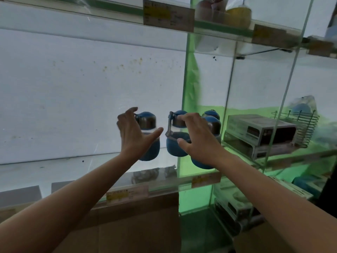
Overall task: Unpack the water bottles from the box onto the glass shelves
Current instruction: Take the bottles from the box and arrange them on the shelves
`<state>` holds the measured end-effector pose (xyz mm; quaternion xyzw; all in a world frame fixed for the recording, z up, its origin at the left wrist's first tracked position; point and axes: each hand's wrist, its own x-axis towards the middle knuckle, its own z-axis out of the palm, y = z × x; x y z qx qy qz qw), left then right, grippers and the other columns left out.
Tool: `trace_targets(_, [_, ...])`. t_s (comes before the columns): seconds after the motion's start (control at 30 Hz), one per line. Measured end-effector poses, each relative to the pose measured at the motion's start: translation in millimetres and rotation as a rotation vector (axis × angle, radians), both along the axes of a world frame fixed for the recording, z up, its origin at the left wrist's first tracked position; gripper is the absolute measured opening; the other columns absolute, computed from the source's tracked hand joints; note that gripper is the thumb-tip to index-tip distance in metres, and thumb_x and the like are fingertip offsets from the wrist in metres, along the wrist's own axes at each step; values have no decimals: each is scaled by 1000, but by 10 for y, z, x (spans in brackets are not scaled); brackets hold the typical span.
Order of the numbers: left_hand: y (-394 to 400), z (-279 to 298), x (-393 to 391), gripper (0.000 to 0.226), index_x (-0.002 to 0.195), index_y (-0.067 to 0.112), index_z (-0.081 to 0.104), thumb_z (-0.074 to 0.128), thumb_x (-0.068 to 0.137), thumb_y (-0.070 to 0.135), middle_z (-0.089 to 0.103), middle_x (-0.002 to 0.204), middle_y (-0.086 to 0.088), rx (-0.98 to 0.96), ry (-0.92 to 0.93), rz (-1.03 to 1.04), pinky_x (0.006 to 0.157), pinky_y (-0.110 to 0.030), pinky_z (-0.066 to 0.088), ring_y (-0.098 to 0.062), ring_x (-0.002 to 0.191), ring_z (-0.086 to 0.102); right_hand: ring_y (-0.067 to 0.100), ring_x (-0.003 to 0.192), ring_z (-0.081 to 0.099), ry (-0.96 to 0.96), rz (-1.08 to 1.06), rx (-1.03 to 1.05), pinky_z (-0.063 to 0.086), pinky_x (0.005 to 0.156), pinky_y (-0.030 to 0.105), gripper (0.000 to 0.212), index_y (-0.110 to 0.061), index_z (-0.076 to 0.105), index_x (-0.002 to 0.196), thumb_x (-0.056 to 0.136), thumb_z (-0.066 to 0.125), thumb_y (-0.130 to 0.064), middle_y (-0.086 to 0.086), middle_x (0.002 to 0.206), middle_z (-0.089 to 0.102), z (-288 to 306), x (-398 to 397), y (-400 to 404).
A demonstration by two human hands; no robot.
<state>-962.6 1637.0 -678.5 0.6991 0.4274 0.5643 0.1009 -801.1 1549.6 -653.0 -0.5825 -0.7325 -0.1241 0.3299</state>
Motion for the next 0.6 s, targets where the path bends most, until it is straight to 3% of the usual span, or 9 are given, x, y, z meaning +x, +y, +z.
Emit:
trace_targets(0.1, [-366,-1,278,79,128,13,39,82,67,38,37,117,-2,17,-12,-183,92,-34,43,-19,110,45,18,130,28,44,-22,11,24,105,24,60,-17,35,138,84,61,-21,0,137,32,-93,163,-304])
trace_targets(0.27, [-886,-241,942,64,120,15,44,80,70,30,51,114,1,-36,-27,-484,74,-16,45,-12,93,55,17,129,31,41,-190,-52,22,97,17,64,-18,32,140,85,63,-24,2,136,33,-429,678,-1006])
trace_targets(0.37, [-1190,-563,1342,55,113,15,47,80,72,29,56,110,-2,-112,9,-626,74,-20,45,-12,89,55,16,131,29,79,-308,-130,20,101,18,65,-19,29,142,86,61,-27,2,138,32,-756,1024,-1547])
trace_targets(0.6, [-2193,-1574,2254,56,111,18,47,76,70,42,54,116,-1,-297,200,-938,89,-34,48,-18,103,55,17,131,29,162,-643,-314,24,103,24,65,-18,29,142,87,60,-37,2,137,32,-1629,1614,-3040])
